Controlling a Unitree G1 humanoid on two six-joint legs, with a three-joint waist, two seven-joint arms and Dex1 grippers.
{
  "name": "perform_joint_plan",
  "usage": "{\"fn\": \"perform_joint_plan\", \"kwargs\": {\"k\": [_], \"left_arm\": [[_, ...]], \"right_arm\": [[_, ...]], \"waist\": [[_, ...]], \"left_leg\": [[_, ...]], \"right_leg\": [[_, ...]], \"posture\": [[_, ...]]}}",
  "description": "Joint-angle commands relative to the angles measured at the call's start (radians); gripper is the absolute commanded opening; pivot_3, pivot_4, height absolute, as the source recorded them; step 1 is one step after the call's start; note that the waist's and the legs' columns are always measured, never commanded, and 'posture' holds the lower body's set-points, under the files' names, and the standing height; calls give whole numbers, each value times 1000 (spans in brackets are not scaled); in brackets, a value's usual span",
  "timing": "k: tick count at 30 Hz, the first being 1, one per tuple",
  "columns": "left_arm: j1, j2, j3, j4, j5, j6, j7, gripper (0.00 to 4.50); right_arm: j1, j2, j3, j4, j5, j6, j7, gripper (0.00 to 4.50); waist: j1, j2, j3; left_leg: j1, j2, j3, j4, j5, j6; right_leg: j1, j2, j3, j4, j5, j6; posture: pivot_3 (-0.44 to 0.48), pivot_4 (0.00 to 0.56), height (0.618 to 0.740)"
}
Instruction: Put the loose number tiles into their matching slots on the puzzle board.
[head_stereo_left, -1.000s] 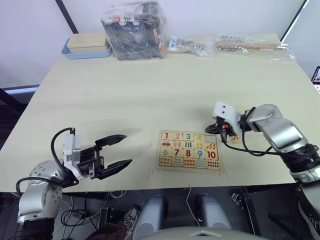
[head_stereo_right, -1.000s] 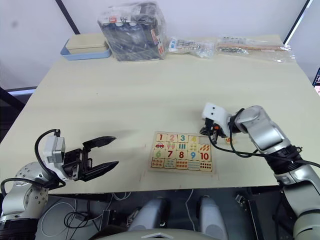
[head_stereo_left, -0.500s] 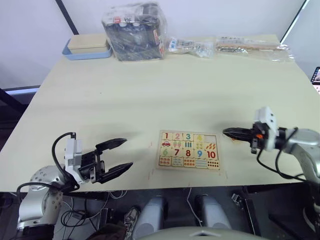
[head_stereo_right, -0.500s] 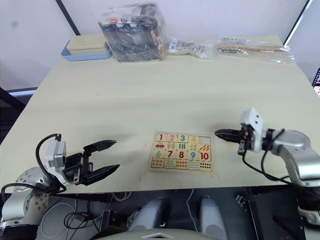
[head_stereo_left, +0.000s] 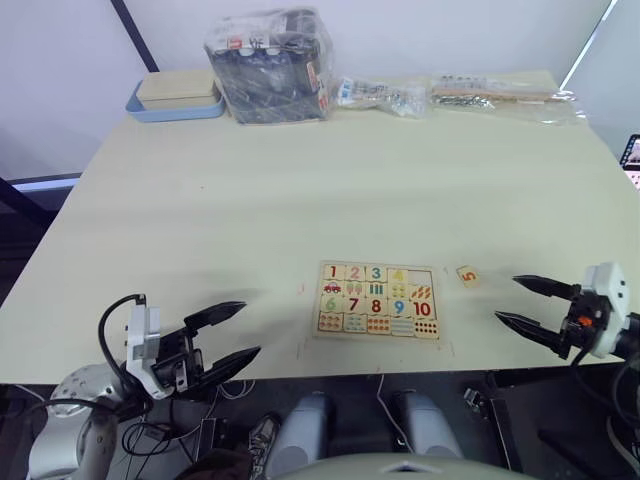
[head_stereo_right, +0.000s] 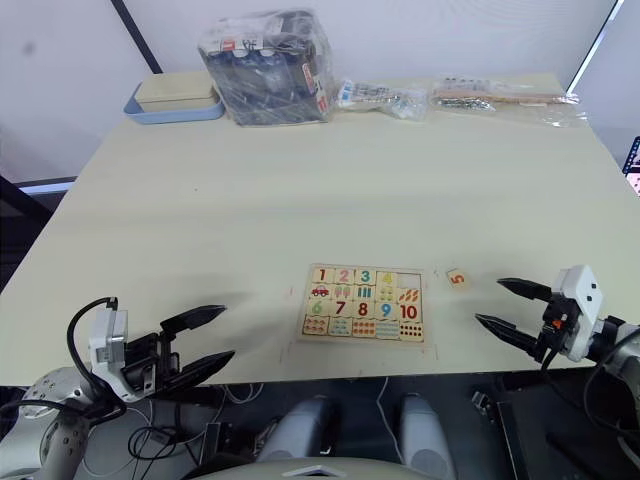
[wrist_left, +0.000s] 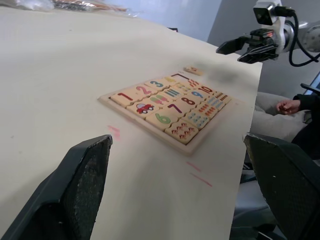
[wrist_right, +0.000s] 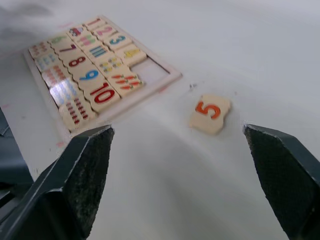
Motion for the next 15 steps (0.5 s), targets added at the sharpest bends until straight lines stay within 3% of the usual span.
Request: {"fn": "perform_joint_plan", "kwargs": {"k": [1,15], "left_arm": [[6,-4,31,-2,1,-26,3,4500],[-1,-9,23,18,3,-43,-5,4500]], "right_arm": [[20,-21,-52,3,15,-29,8,4455],[61,-28,-67,20,18,-64,10,4455]], "waist": [[1,0,0],[1,0,0]], "left_leg": [[0,0,0,0,0,0],[0,0,0,0,0,0]], "right_leg": [[0,0,0,0,0,0],[0,0,0,0,0,0]], "posture": [[0,150,740],[0,150,740]]}}
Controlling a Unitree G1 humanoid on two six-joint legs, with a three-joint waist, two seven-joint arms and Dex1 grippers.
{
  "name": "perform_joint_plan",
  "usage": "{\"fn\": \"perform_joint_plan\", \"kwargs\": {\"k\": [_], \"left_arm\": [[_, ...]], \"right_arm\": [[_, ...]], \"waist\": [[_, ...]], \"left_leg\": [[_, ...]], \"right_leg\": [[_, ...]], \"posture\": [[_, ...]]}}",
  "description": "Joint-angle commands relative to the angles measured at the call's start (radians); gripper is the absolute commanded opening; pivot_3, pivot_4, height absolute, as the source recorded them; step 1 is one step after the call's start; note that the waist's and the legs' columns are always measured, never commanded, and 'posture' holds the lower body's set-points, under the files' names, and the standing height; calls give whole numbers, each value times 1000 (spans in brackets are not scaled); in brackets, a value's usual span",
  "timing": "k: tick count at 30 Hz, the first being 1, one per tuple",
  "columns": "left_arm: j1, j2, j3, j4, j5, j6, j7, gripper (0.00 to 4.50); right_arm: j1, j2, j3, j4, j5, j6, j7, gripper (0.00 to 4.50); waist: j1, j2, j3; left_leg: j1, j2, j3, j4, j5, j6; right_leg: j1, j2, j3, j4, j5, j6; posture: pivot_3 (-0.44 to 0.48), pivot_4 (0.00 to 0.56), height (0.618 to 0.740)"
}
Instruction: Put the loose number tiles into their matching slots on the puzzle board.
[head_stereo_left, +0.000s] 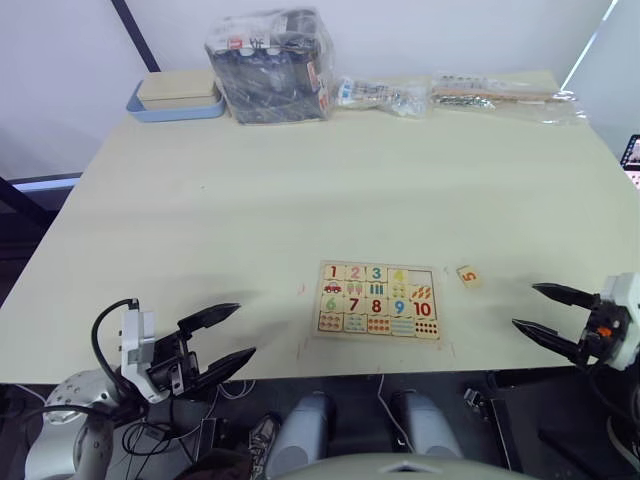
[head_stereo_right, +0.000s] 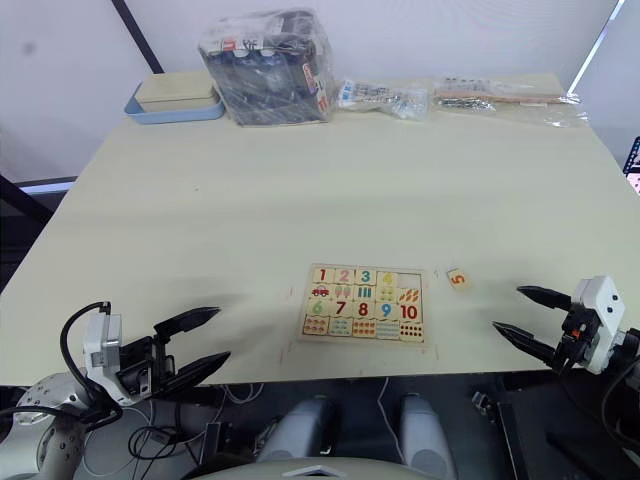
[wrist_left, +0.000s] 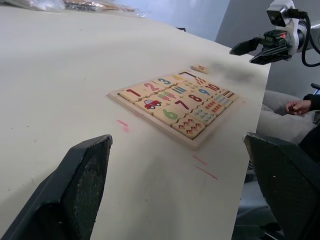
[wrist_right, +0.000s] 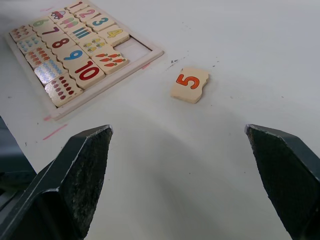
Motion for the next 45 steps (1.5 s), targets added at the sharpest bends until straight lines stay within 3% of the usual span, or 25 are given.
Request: {"fn": "perform_joint_plan", "kwargs": {"k": [1,8,15,19,26,35,45], "left_arm": [[-3,-2,11,2,3,-20,-7,4500],[-32,-4,-6,22,10,-25,-23,4500],[-50,13,-9,19,-2,-8,-53,4500],[-64,33,-11,-14,-31,21,-85,4500],[-112,58,-2,-61,-73,59,-101,4500],[-131,80,29,-46,-86,76,-117,4500],[-110,80,53,-45,-103,88,-151,4500]], "right_arm": [[8,-9,-30,-19,17,-17,2,4455],[-56,-34,12,14,-5,-38,22,4455],[-240,-131,123,97,-13,-24,150,4455],[-420,-168,239,222,-107,-161,249,4455],[-695,-137,456,510,-168,-332,435,4455],[-965,-81,688,917,-254,-646,445,4455],[-1113,-32,866,1172,-263,-824,445,4455]], "waist": [[0,0,0],[-1,0,0],[-3,0,0],[-7,0,0],[-7,0,0],[-12,1,1],[-10,1,1]], "left_leg": [[0,0,0,0,0,0],[0,0,0,0,0,0],[0,0,0,0,0,0],[1,0,1,0,0,0],[0,1,0,0,0,0],[1,1,2,-1,0,0],[1,1,3,-1,1,-1]], "right_leg": [[0,0,0,0,0,0],[0,0,0,0,0,0],[0,0,0,0,0,0],[0,1,0,0,0,0],[0,1,0,0,0,0],[-1,1,0,0,0,0],[-1,0,1,0,0,0]], "posture": [[0,150,740],[0,150,740],[0,150,740],[0,150,740],[0,150,740],[0,150,740],[0,150,740]]}}
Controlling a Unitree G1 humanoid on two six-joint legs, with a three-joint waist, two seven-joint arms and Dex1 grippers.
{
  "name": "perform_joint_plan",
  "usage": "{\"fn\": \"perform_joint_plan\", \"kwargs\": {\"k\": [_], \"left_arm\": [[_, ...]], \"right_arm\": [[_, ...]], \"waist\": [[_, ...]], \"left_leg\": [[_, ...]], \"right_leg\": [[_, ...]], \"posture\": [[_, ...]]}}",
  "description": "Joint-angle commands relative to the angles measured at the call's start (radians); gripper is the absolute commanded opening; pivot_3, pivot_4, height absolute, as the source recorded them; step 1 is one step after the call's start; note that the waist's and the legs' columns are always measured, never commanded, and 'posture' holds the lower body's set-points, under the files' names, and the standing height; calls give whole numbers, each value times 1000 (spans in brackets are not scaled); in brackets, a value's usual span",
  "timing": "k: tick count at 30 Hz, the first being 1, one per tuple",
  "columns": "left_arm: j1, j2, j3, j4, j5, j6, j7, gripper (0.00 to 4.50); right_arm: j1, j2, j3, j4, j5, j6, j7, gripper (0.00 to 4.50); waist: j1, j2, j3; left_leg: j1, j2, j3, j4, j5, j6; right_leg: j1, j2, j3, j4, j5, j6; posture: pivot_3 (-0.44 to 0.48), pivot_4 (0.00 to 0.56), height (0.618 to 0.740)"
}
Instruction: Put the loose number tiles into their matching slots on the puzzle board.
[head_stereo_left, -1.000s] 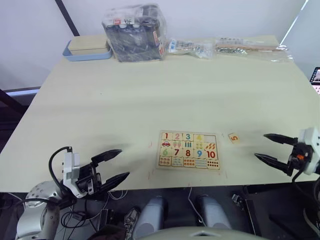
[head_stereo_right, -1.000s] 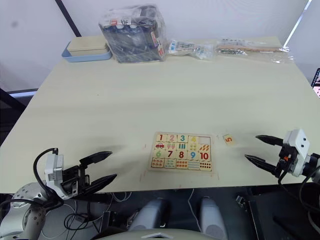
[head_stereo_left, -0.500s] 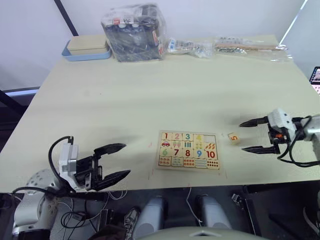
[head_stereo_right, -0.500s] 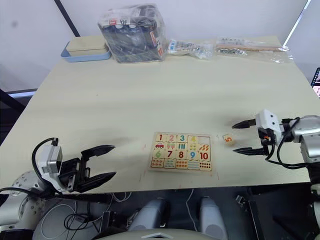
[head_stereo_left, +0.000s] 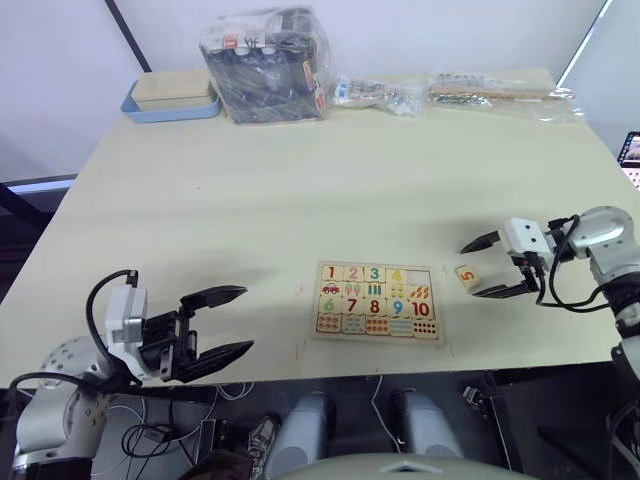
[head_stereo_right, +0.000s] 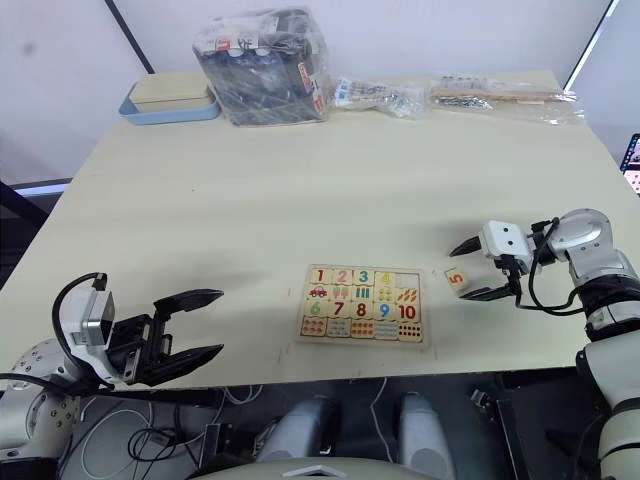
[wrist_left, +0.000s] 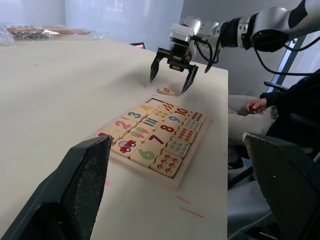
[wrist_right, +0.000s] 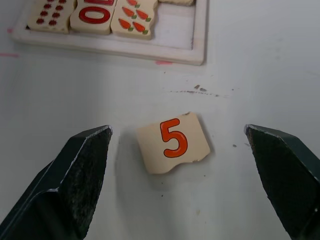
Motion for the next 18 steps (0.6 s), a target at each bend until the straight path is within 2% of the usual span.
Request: {"fn": "perform_joint_plan", "kwargs": {"k": [1,7,8,9,18], "left_arm": [[4,12,39,-11,-26,-1,-16,4500],[0,19,43,-83,-41,38,37,4500],[-5,25,45,-111,-50,58,59,4500],[-8,30,46,-132,-56,74,77,4500],[-37,45,43,-223,-80,158,172,4500]], "right_arm": [[-38,8,14,59,-1,-61,5,4455],[-56,23,40,109,-2,-71,5,4455],[-56,24,42,114,-4,-74,5,3948],[-56,25,40,121,-9,-81,5,3666],[-49,24,38,136,-15,-100,5,3666]], "waist": [[-1,0,0],[-1,0,0],[0,0,0],[-1,0,0],[-1,0,0]], "left_leg": [[0,0,0,0,0,0],[0,0,0,0,0,0],[0,0,0,0,0,0],[0,0,-1,0,0,0],[1,0,0,0,0,-1]], "right_leg": [[0,0,0,0,0,0],[0,0,0,0,0,0],[0,0,0,0,0,0],[0,0,0,0,0,0],[0,0,0,0,0,0]], "posture": [[0,150,740],[0,150,740],[0,150,740],[0,150,740],[0,150,740]]}}
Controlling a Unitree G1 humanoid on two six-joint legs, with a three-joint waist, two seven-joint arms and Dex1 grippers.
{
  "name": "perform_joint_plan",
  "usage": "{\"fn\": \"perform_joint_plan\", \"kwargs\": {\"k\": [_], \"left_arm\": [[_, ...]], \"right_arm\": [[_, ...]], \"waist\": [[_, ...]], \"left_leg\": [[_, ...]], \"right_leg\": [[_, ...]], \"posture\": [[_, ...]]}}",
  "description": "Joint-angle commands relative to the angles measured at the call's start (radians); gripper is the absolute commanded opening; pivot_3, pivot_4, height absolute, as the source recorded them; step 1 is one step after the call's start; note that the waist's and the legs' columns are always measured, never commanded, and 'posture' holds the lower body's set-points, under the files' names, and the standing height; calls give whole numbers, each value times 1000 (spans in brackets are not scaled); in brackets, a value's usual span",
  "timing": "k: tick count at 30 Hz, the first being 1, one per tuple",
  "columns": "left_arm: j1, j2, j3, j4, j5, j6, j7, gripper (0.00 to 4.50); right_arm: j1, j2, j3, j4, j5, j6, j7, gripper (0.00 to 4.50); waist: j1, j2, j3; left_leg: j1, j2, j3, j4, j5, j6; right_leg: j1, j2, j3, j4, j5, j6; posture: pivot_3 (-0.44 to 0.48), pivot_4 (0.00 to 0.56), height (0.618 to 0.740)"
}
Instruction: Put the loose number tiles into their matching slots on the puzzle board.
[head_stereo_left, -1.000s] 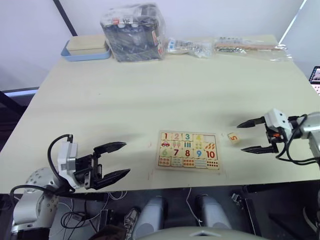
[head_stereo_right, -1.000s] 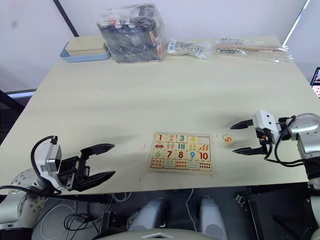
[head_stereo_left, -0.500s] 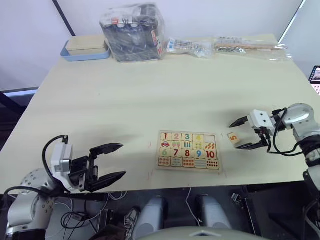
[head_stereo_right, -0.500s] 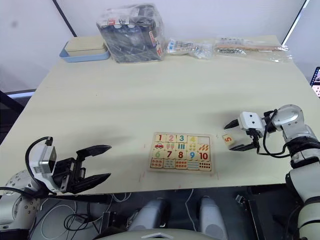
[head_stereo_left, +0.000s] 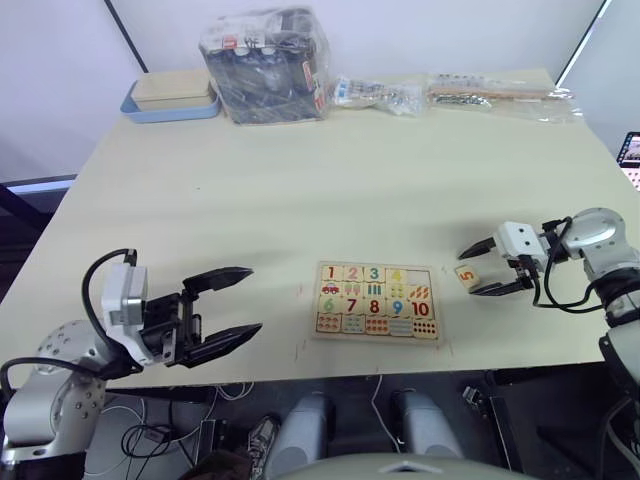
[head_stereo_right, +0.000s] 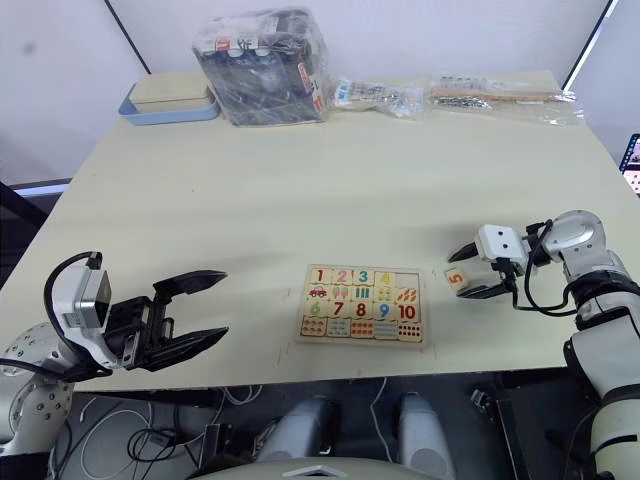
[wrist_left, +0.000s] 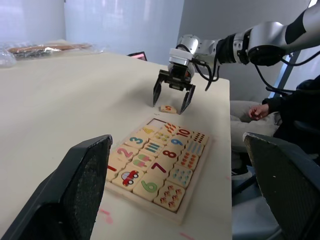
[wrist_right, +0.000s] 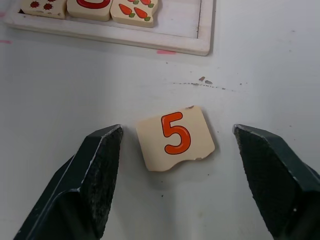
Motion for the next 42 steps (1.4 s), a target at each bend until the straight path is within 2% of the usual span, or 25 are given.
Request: {"fn": "perform_joint_plan", "kwargs": {"k": [1,2,4,6,8,13,18,23,26,30,31,33,35,38,42], "left_arm": [[-13,11,13,-46,-21,20,28,4500],[-17,10,10,-50,-21,23,34,4500],[-19,10,9,-54,-21,27,39,4500],[-21,9,10,-57,-21,32,41,4500],[-23,11,8,-58,-21,36,39,4500],[-29,39,9,-27,-18,36,-14,4500],[-52,88,17,62,4,18,-108,4500],[-72,90,9,110,21,0,-144,4500],[-74,82,4,118,27,-8,-153,4500],[-80,72,-5,134,42,-17,-161,4500],[-79,71,-5,135,43,-19,-162,4500],[-84,70,-5,143,47,-22,-166,4500],[-89,69,-9,155,52,-27,-169,4500],[-97,62,-19,164,58,-36,-170,4500],[-108,51,-32,174,63,-42,-170,4500]], "right_arm": [[0,-5,1,9,-7,-8,5,3666],[3,-4,-1,9,-5,-4,5,3103],[8,-4,-7,10,-2,-2,5,2652],[14,-4,-15,8,2,0,5,1782],[23,-6,-20,-1,10,6,5,1551],[59,-26,-34,-70,58,65,5,1535],[146,-82,-112,-276,109,272,-4,1535],[352,-180,-236,-742,132,626,-185,1535],[461,-228,-310,-1013,143,902,-354,1535],[558,-246,-408,-1336,235,1371,-586,1535],[570,-238,-433,-1384,262,1474,-636,1535],[585,-146,-549,-1510,323,1727,-814,1535],[597,-38,-653,-1636,324,1922,-975,1535],[582,82,-727,-1770,270,2178,-1118,1535],[615,248,-794,-1879,283,2241,-1282,1535]], "waist": [[0,0,0],[0,0,0],[0,0,0],[-1,0,0],[-1,0,0],[-1,0,0],[3,1,1],[5,2,1],[6,2,1],[5,2,1],[5,2,1],[7,1,0],[8,0,0],[11,0,0],[14,0,0]], "left_leg": [[0,0,0,0,0,0],[0,0,0,0,0,0],[0,0,0,0,0,0],[0,0,0,0,0,0],[0,0,0,0,0,0],[0,0,0,0,0,0],[0,0,-1,0,0,1],[-2,0,-1,0,-1,1],[-2,0,-2,0,-1,1],[-2,0,-1,0,-1,1],[-2,0,-2,0,-1,2],[-3,0,-2,0,-1,2],[-3,0,-2,0,-1,2],[-4,0,-3,0,-1,2],[-4,-1,-3,0,-1,2]], "right_leg": [[0,0,0,0,0,0],[0,0,0,0,0,0],[0,0,0,0,0,0],[0,0,0,0,0,0],[0,0,0,0,0,0],[0,0,0,0,0,0],[0,0,-1,0,0,0],[-1,0,-1,0,0,0],[-1,-1,-1,0,0,0],[-1,-1,-1,0,0,0],[-1,-1,-1,0,0,0],[-1,-1,-1,0,0,0],[-1,-1,-1,0,0,0],[-2,-1,-2,0,0,0],[-2,-1,-2,0,0,0]], "posture": [[0,150,740],[0,150,740],[0,150,740],[0,150,740],[0,150,740],[0,150,740],[0,150,740],[0,150,740],[0,150,740],[0,150,740],[0,150,740],[0,150,740],[0,150,740],[0,150,740],[0,150,740]]}}
